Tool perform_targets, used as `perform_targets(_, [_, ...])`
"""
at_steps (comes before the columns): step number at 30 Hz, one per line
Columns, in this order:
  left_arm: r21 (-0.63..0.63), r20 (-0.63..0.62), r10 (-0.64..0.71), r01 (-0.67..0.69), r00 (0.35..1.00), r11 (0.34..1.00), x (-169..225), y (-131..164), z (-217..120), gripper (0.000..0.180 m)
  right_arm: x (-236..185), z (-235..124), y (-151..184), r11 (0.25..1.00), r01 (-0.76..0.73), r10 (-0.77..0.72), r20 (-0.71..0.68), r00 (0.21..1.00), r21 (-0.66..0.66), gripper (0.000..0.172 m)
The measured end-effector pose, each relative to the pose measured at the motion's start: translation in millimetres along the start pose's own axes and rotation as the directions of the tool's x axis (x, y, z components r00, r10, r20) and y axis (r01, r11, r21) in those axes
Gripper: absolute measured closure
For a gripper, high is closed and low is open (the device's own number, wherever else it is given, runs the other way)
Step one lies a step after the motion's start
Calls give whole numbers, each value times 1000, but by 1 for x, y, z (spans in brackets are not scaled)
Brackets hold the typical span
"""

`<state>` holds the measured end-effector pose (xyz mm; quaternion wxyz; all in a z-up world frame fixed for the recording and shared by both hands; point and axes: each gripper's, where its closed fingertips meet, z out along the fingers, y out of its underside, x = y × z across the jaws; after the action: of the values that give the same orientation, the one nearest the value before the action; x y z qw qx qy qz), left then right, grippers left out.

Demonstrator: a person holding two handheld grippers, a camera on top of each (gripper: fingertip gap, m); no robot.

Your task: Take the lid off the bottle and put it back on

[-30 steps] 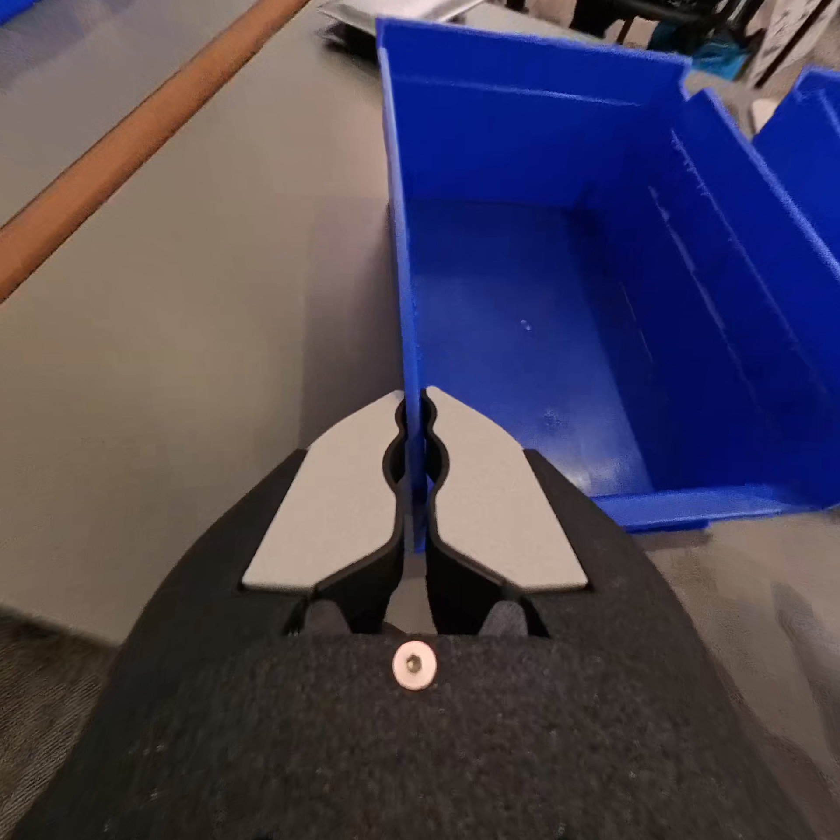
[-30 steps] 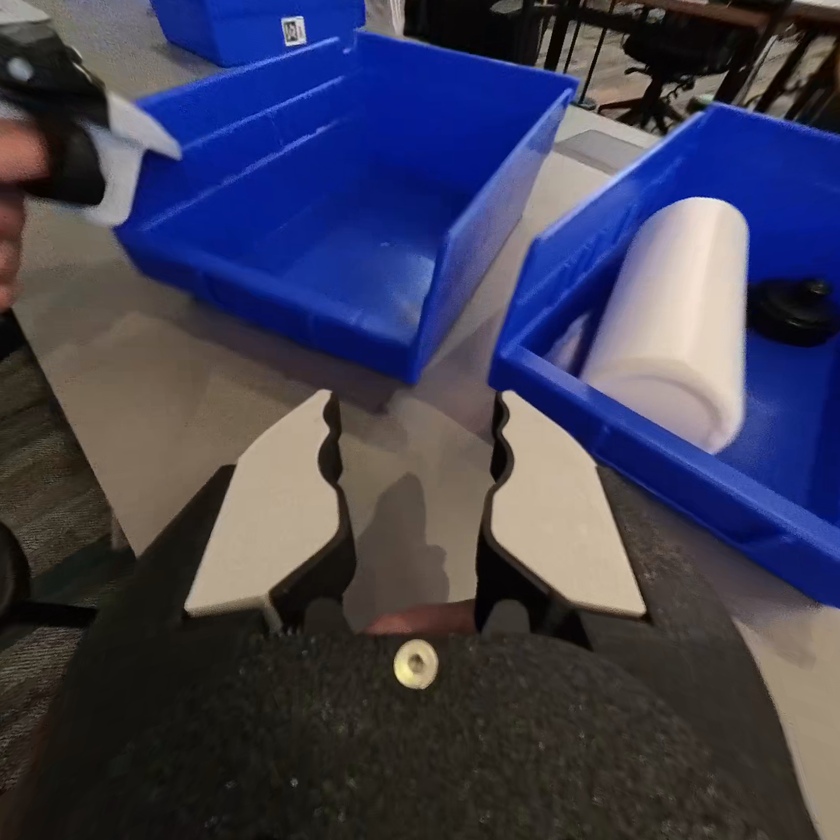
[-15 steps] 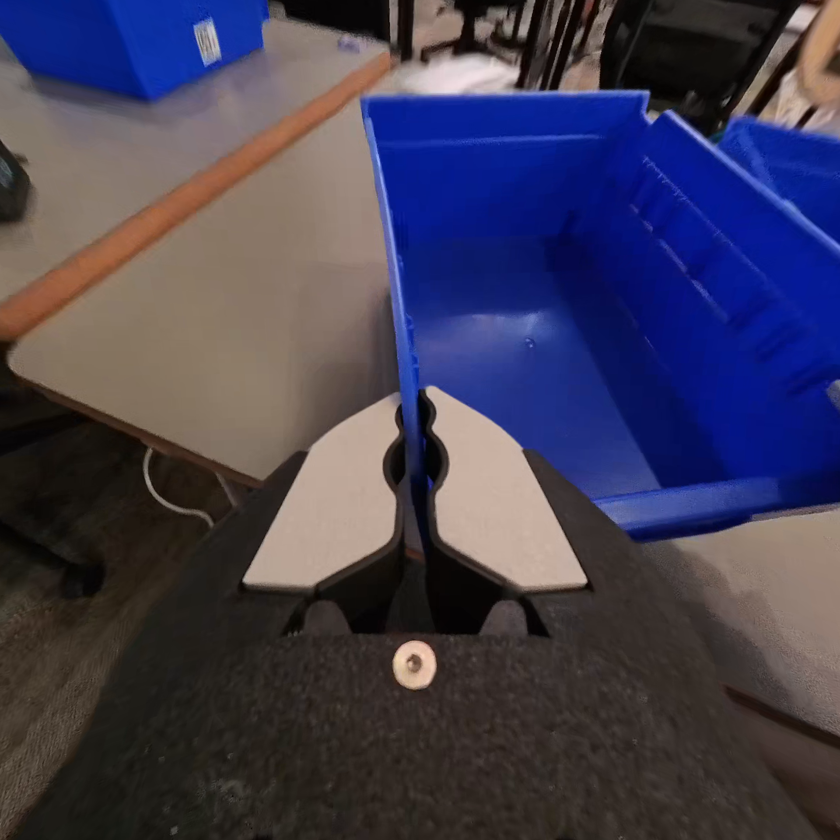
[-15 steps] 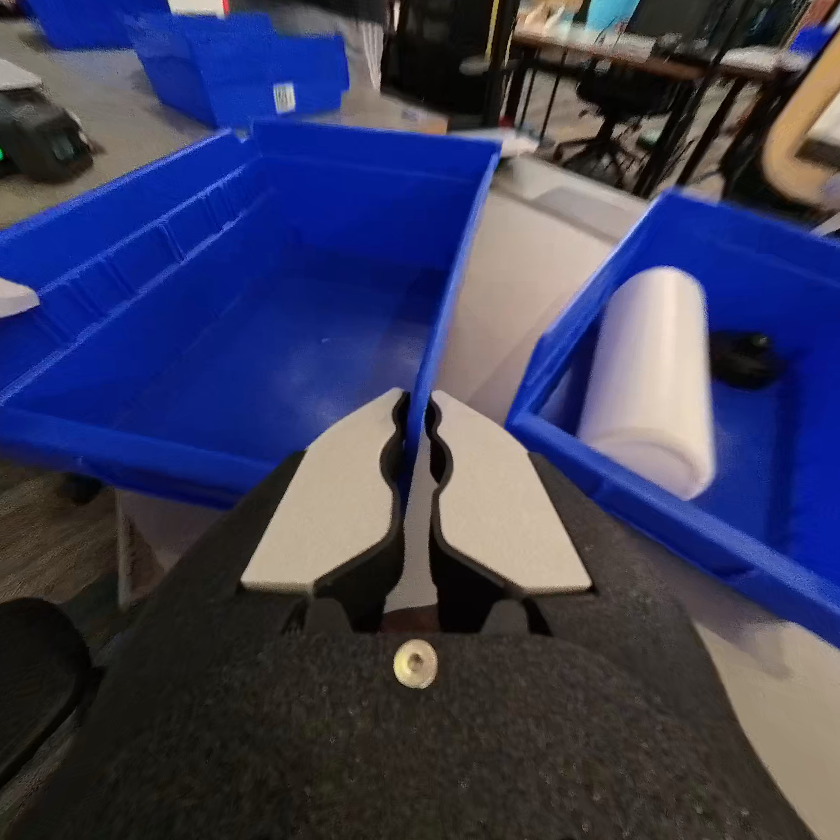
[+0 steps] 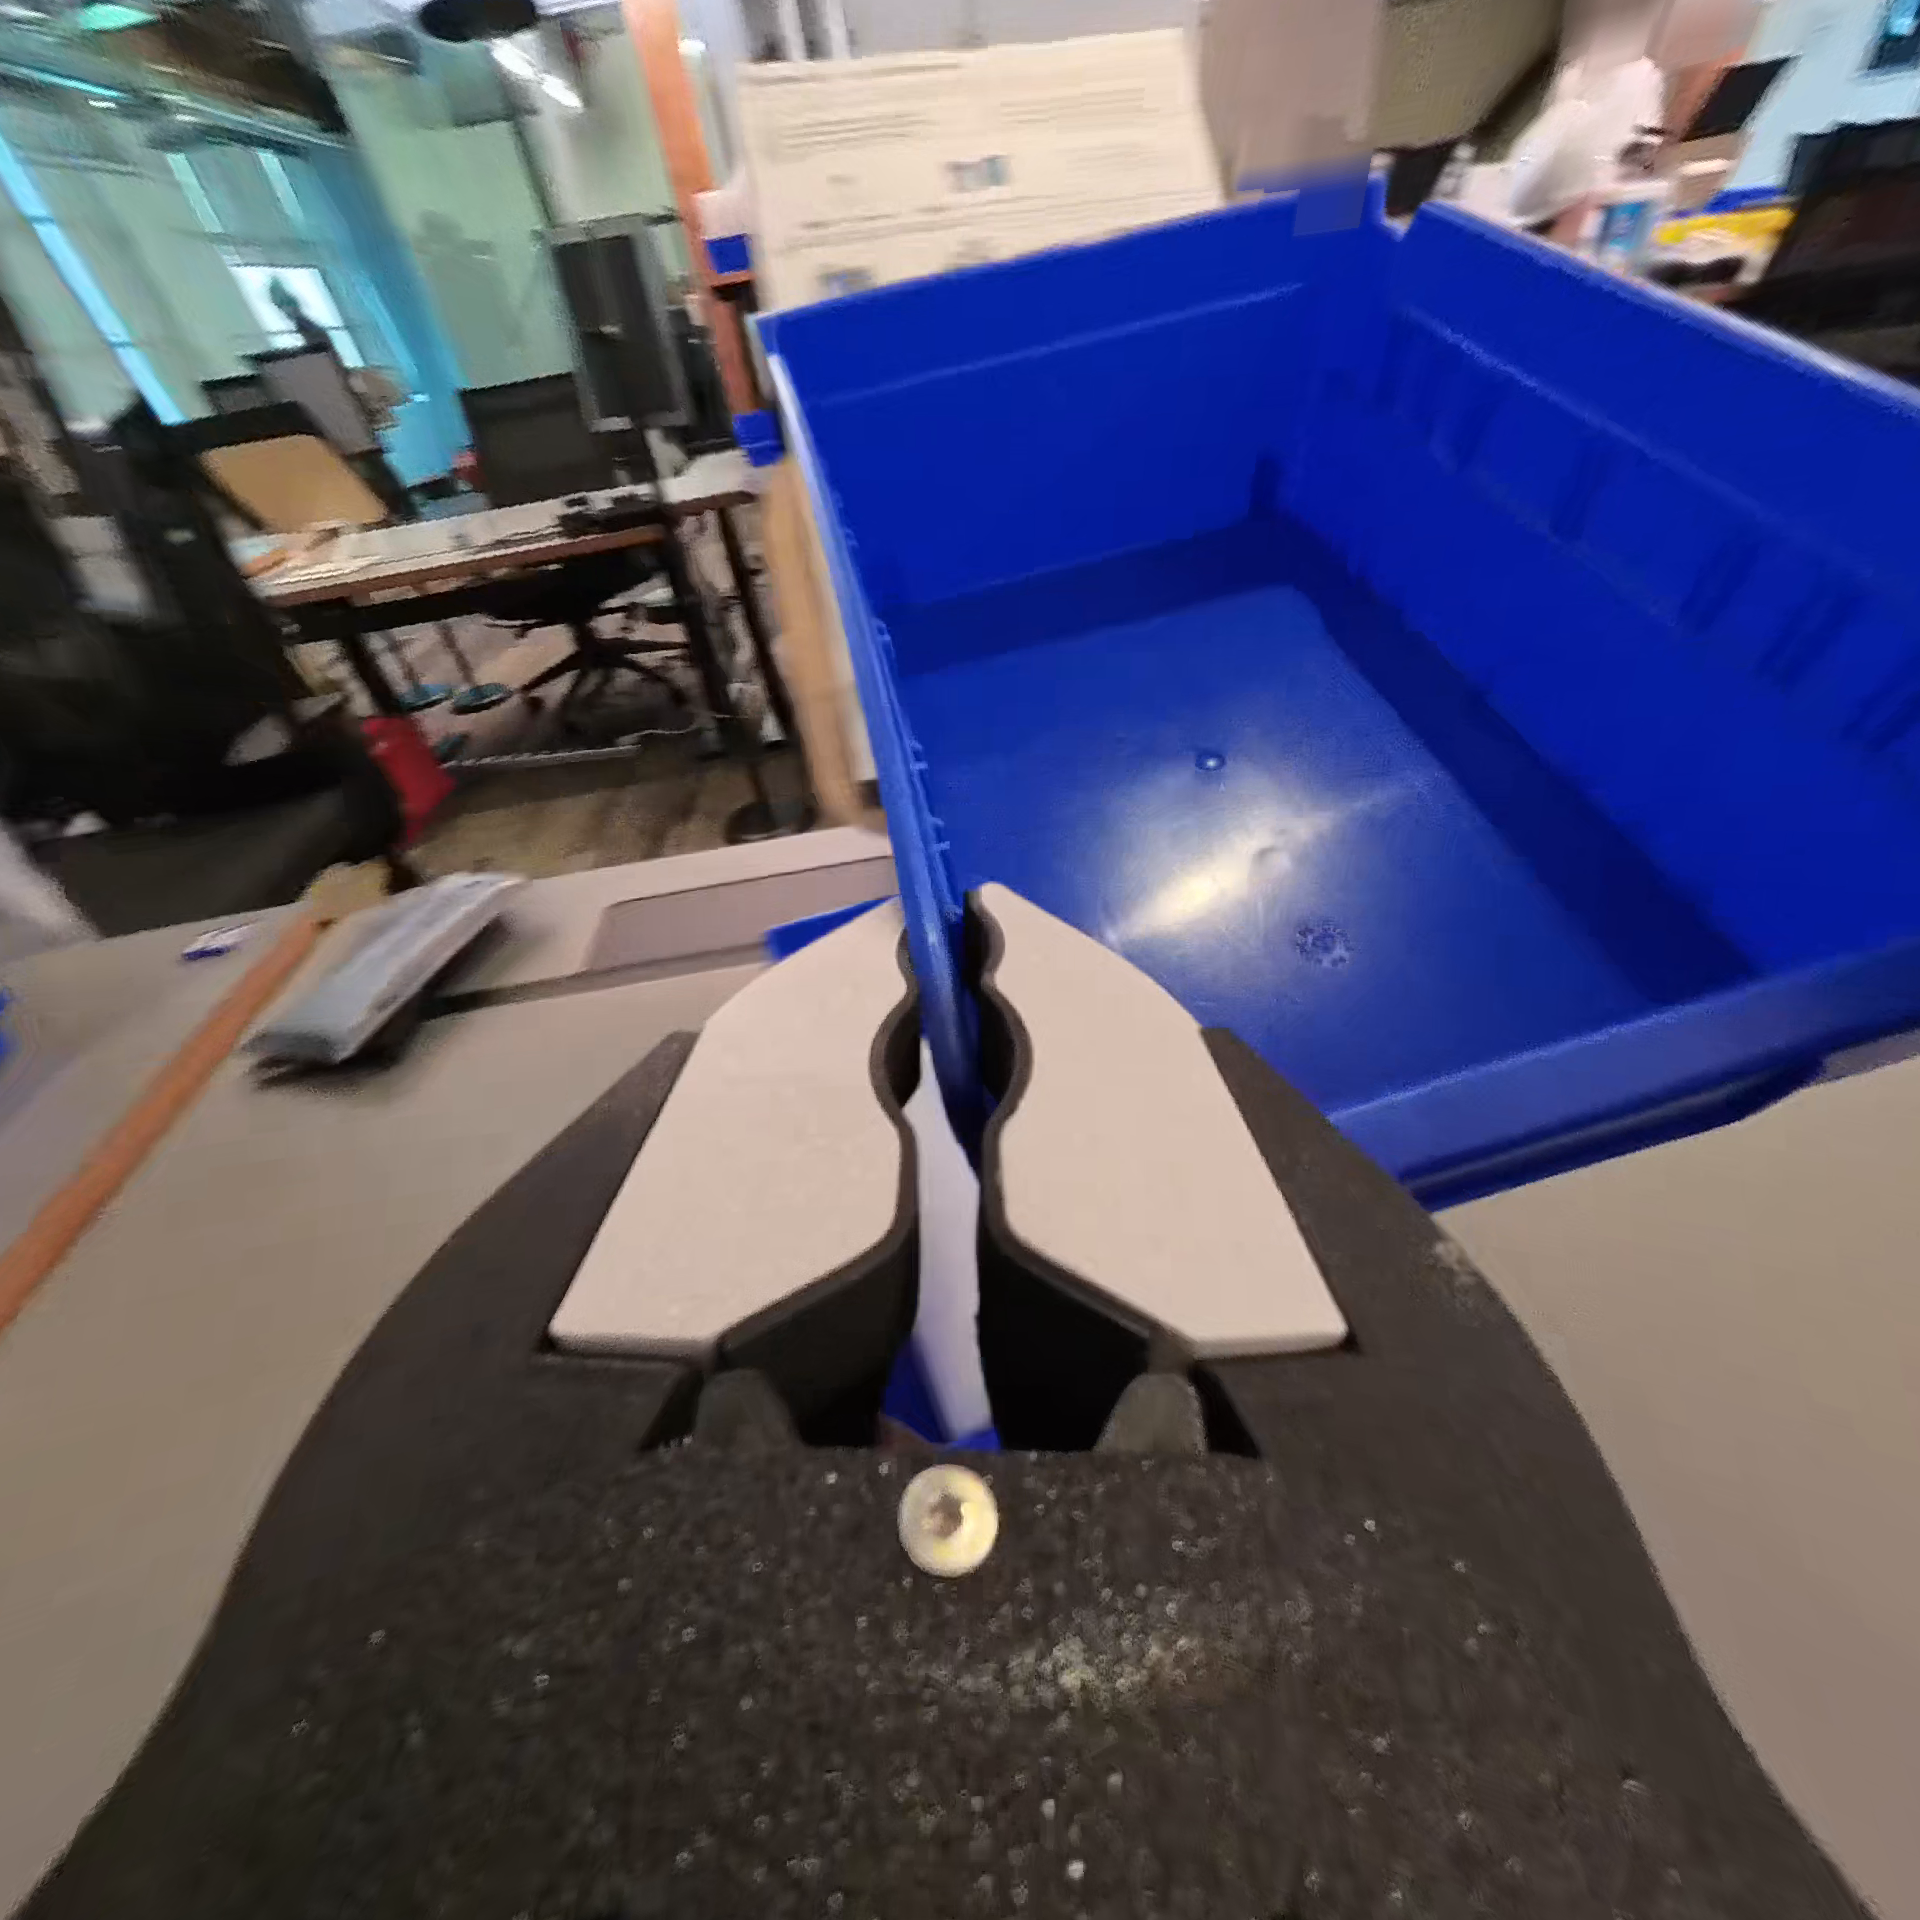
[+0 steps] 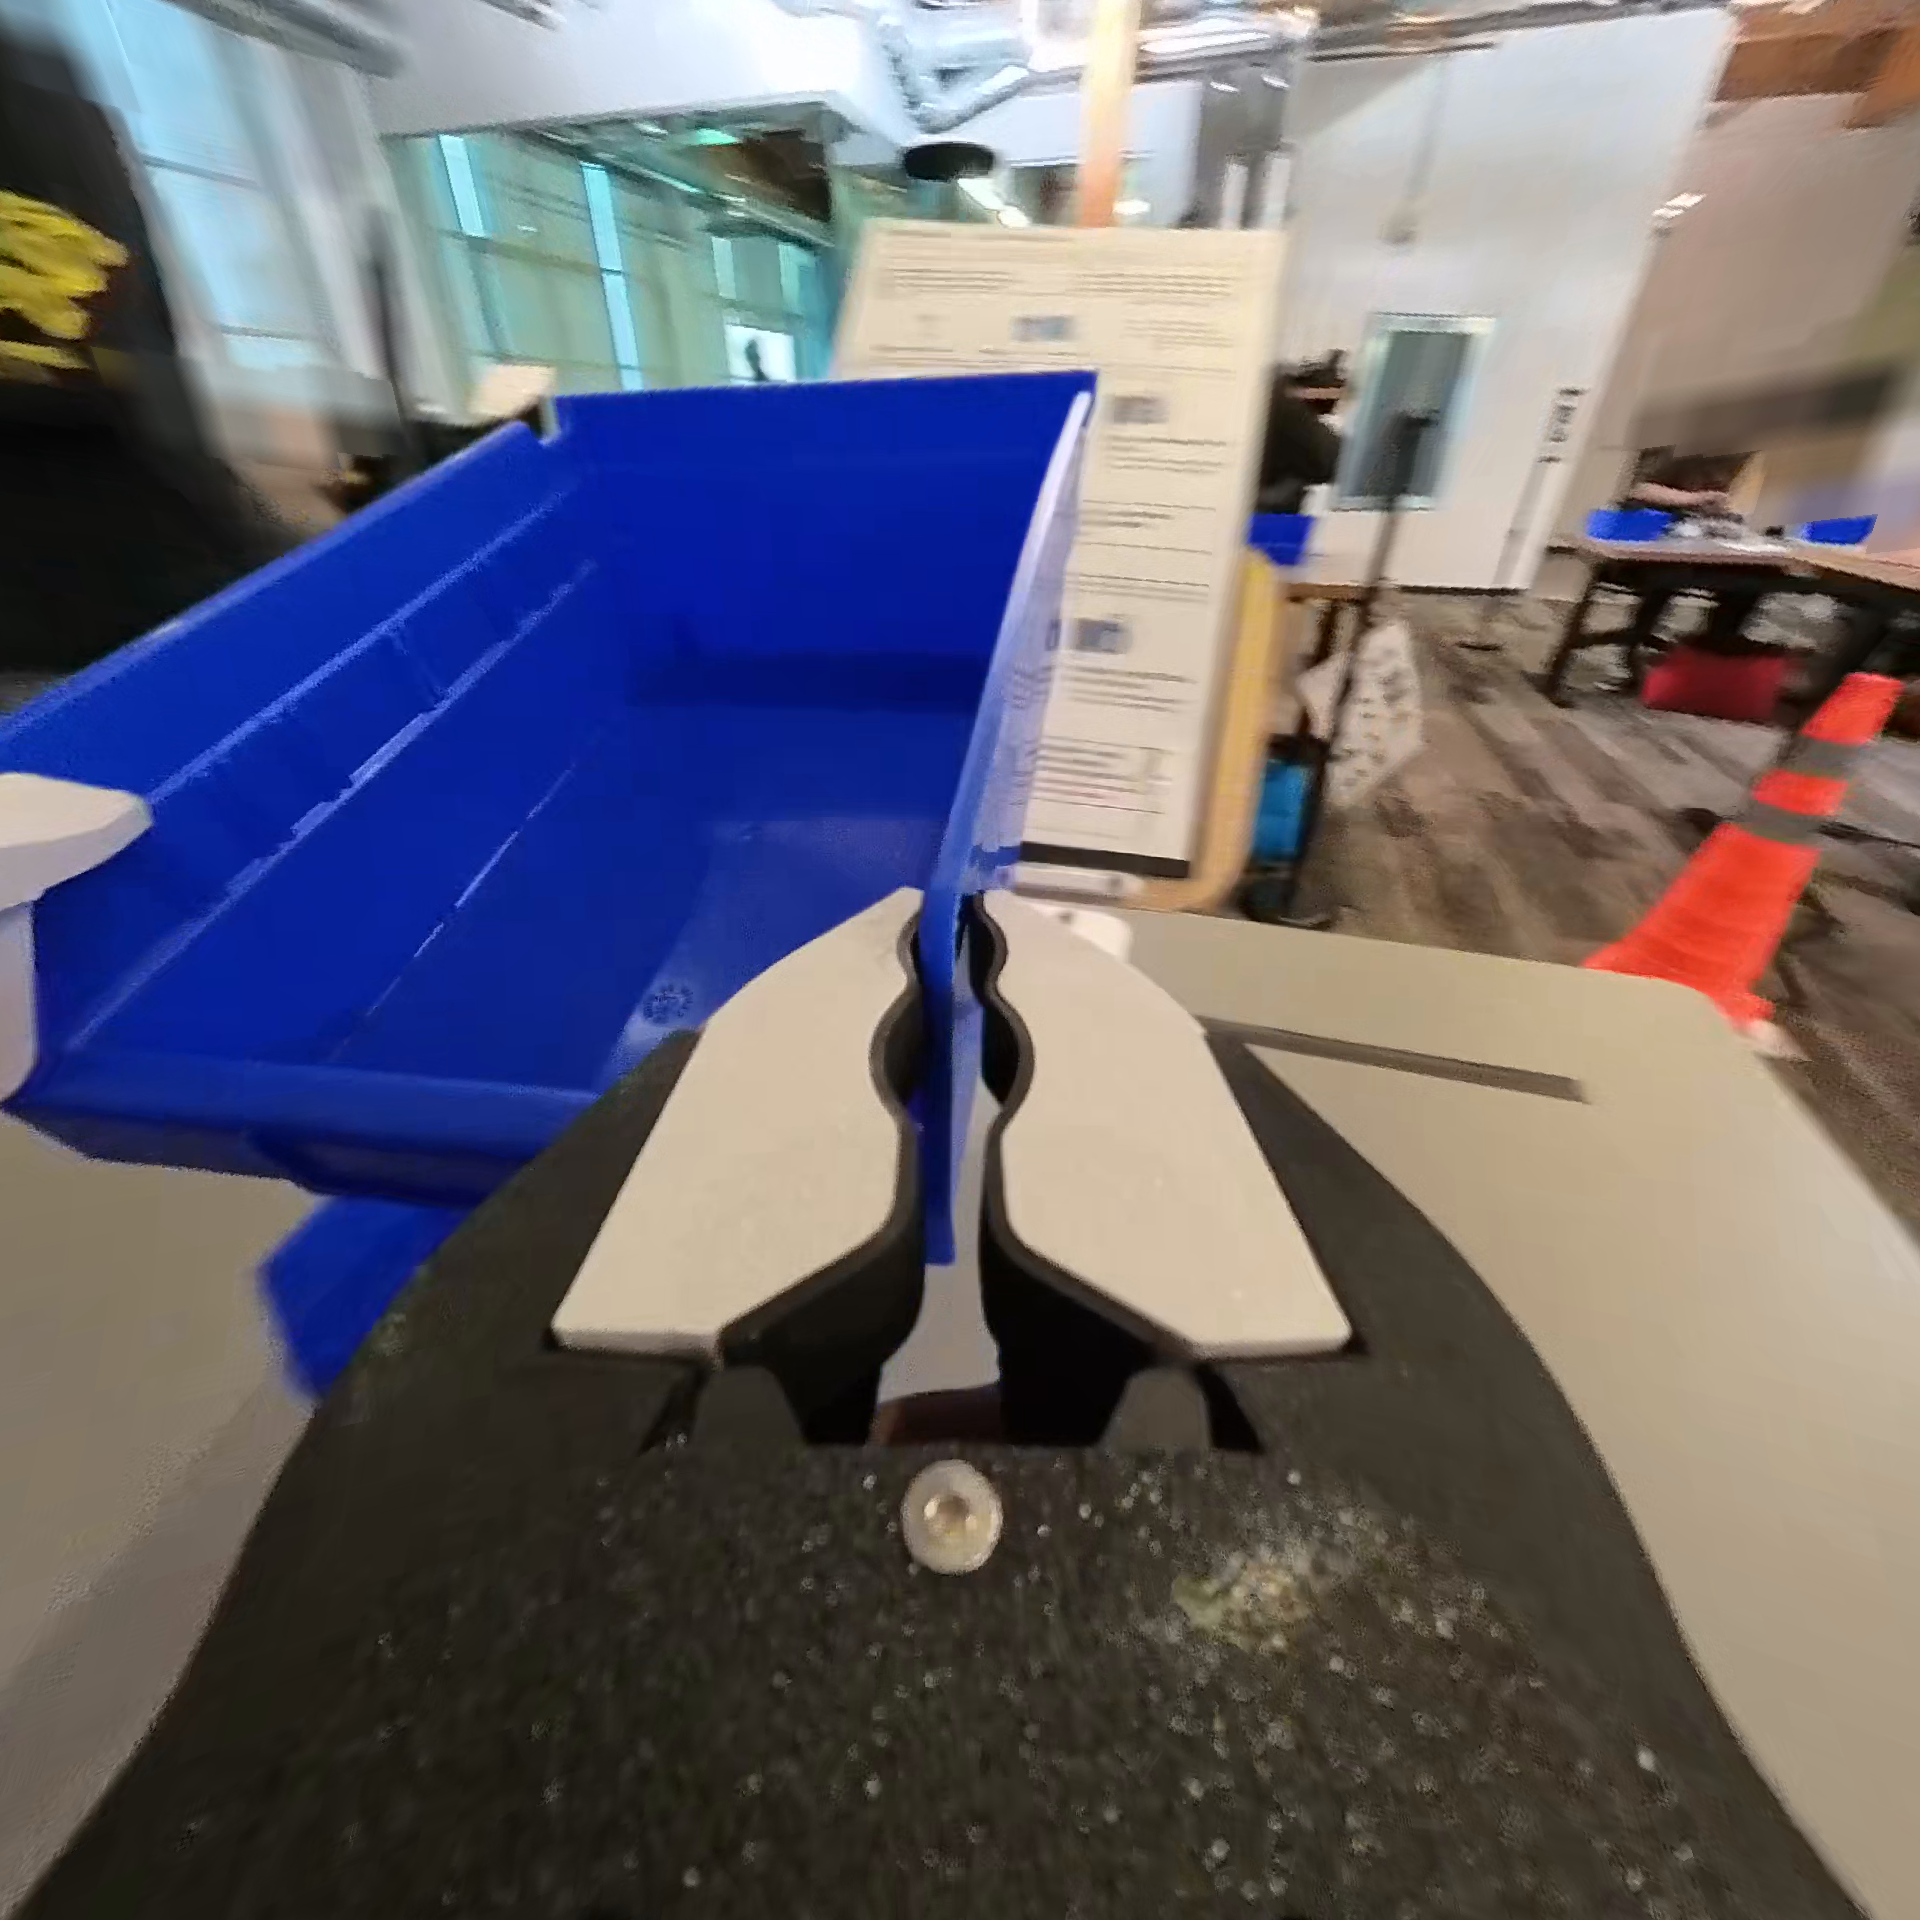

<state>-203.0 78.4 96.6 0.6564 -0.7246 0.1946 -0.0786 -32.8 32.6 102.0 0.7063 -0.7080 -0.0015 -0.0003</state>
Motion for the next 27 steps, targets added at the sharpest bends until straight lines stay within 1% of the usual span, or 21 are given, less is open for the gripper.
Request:
perform_targets(2, [-10, -52, 27, -28, 998, 1000, 57, 2, 29, 175, 62, 0, 11, 999, 28, -31, -102, 994, -33, 168])
perform_targets(3, [-22, -75, 31, -32, 997, 999, 85, 8, 43, 175, 93, 0, 20, 997, 47, -55, -139, 989, -59, 168])
perform_targets(6, [-97, -131, -6, -7, 991, 995, 160, 37, 81, 175, 171, 1, 57, 989, 3, -33, -198, 980, -150, 169])
perform_targets(8, [-151, -150, -17, -6, 989, 988, 199, 60, 100, 175, 212, -1, 89, 977, -16, -33, -222, 974, -213, 169])
perform_targets(11, [-215, -173, -17, -21, 985, 976, 243, 94, 121, 175, 255, -5, 138, 962, -62, -1, -230, 973, -267, 169])
perform_targets(14, [-267, -201, -37, -18, 979, 964, 273, 119, 136, 176, 281, -11, 175, 945, -84, 25, -186, 982, -315, 167])
perform_targets(17, [-302, -225, -49, -22, 973, 953, 290, 136, 148, 176, 297, -14, 195, 938, -179, 134, -165, 977, -295, 167])
perform_targets(18, [-304, -227, -46, -26, 973, 952, 294, 140, 149, 176, 300, -15, 202, 936, -177, 130, -169, 977, -302, 166])
perform_targets(20, [-297, -230, -34, -37, 972, 954, 298, 146, 148, 176, 304, -16, 208, 941, -130, 78, -173, 982, -313, 167])
perform_targets(22, [-304, -258, -35, -47, 966, 951, 304, 154, 143, 173, 308, -20, 218, 925, -102, 41, -168, 985, -367, 166])
perform_targets(24, [-294, -299, -54, -39, 953, 955, 309, 157, 138, 169, 309, -24, 228, 898, -131, 74, -150, 986, -419, 167])
perform_targets(26, [-296, -346, -51, -57, 937, 954, 315, 158, 129, 163, 309, -28, 228, 896, -184, 141, -132, 981, -404, 166])
perform_targets(27, [-297, -371, -36, -82, 928, 951, 319, 158, 125, 156, 308, -29, 228, 888, -209, 174, -121, 977, -409, 165])
